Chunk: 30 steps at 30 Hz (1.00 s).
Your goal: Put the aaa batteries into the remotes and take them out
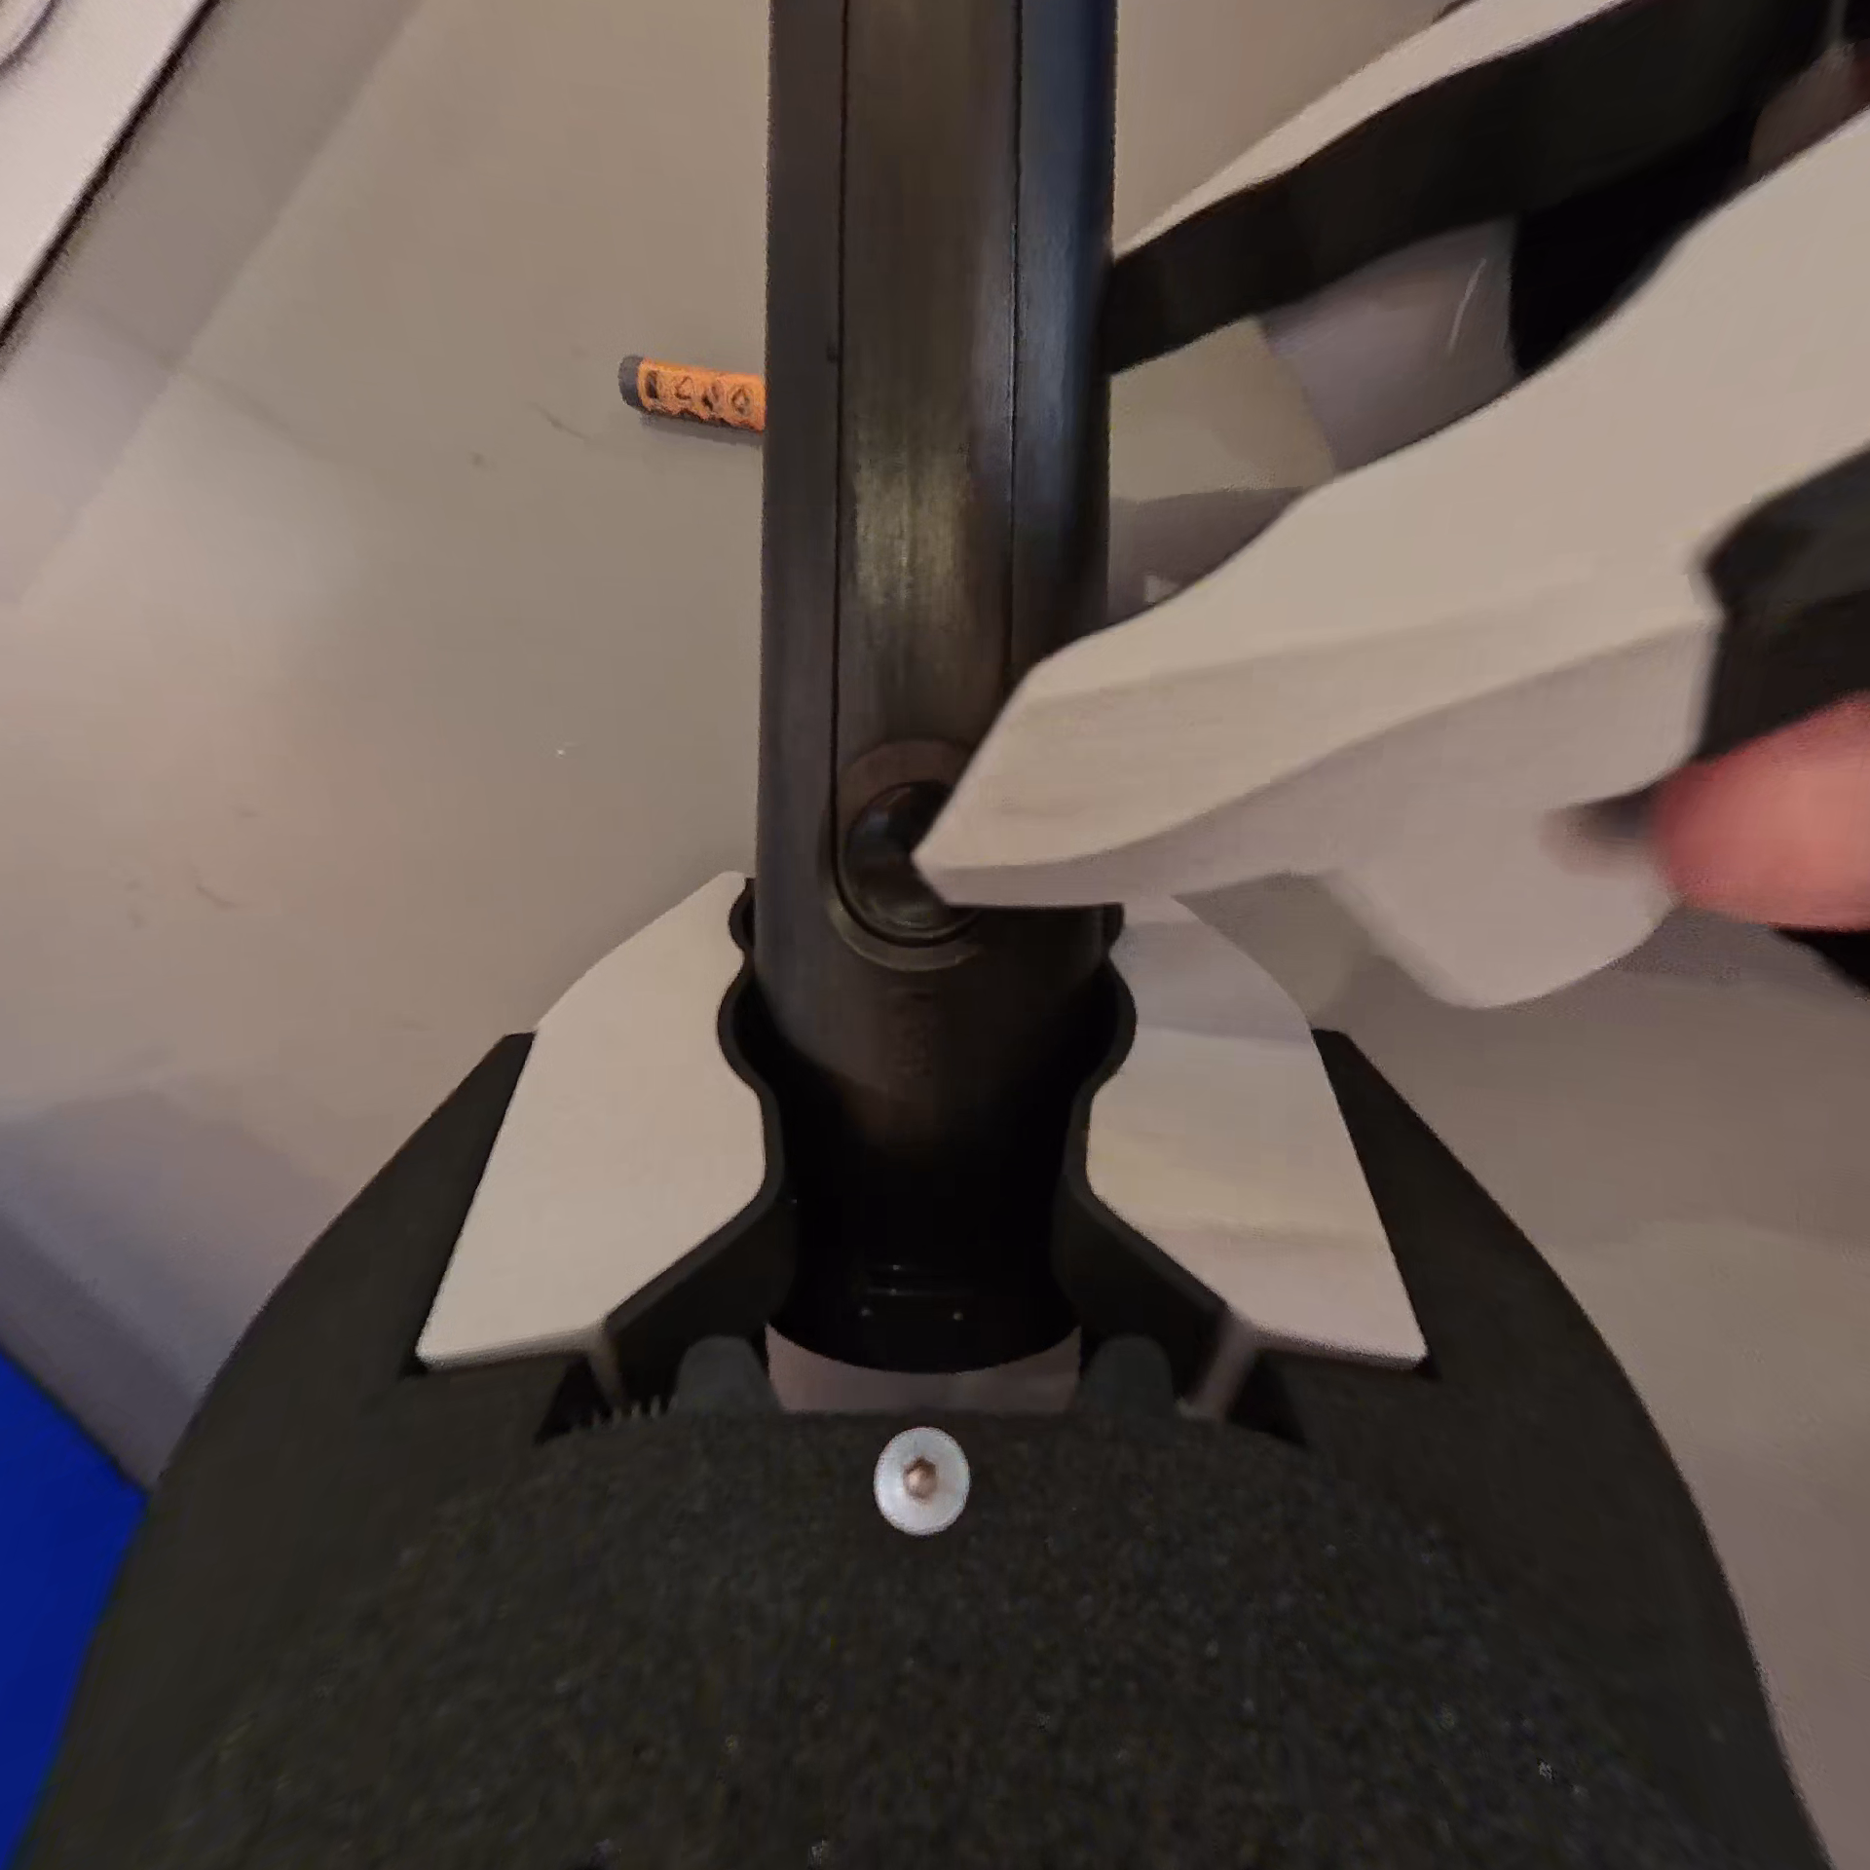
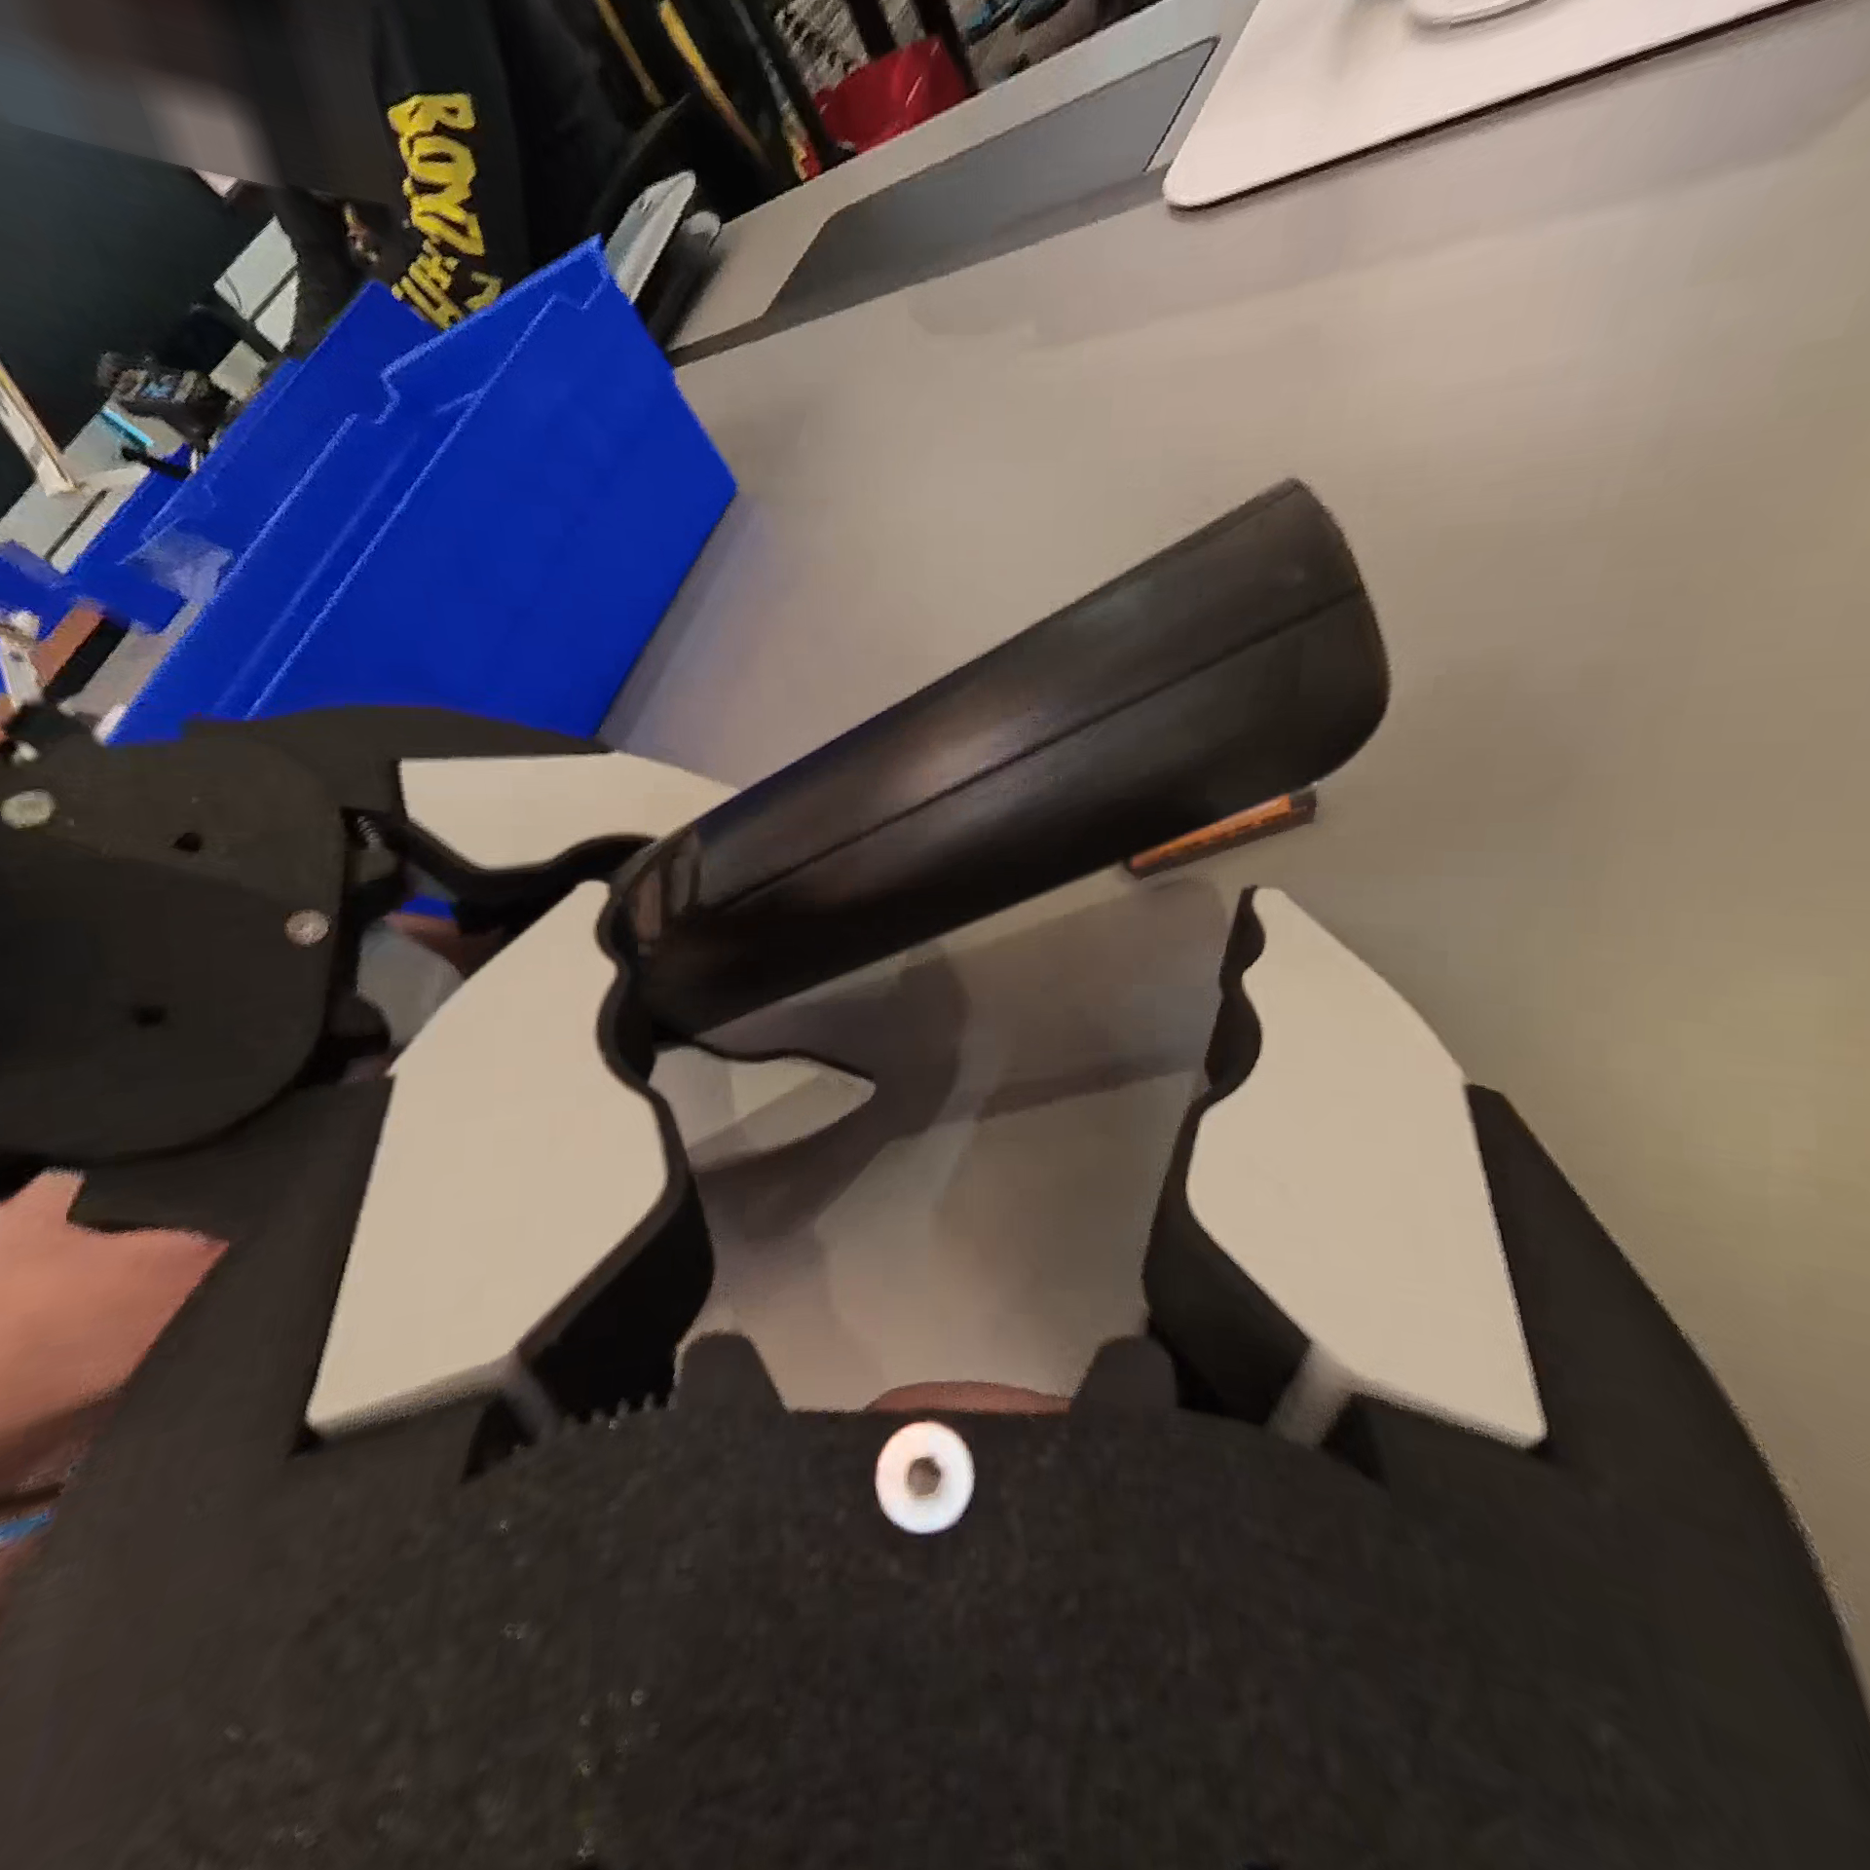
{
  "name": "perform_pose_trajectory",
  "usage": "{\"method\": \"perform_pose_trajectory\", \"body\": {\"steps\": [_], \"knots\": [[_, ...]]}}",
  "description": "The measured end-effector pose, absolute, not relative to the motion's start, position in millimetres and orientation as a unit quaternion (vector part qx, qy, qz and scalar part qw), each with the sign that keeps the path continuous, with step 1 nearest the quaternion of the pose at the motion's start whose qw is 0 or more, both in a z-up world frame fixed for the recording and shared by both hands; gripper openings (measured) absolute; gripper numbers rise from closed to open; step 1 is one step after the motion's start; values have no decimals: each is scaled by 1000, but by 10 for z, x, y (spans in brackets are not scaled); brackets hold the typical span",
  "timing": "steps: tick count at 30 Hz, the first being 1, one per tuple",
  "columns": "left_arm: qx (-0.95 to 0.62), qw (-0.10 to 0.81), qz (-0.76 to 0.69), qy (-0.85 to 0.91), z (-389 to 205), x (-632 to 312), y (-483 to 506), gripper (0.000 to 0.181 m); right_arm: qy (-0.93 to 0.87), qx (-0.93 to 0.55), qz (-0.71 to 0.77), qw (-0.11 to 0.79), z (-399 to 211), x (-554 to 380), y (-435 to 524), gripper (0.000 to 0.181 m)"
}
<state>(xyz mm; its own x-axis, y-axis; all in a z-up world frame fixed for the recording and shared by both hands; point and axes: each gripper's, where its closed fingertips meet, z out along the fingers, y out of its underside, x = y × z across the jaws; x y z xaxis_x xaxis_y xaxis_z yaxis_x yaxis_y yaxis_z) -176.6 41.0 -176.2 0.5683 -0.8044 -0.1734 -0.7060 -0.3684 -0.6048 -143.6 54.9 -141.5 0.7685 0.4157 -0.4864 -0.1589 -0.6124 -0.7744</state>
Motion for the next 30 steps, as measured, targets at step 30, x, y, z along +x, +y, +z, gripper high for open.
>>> {"method": "perform_pose_trajectory", "body": {"steps": [30], "knots": [[-825,308,-97,464,-1737,-1661,329,60,-75,-776,439,447,-1188,-1565,497,35]]}}
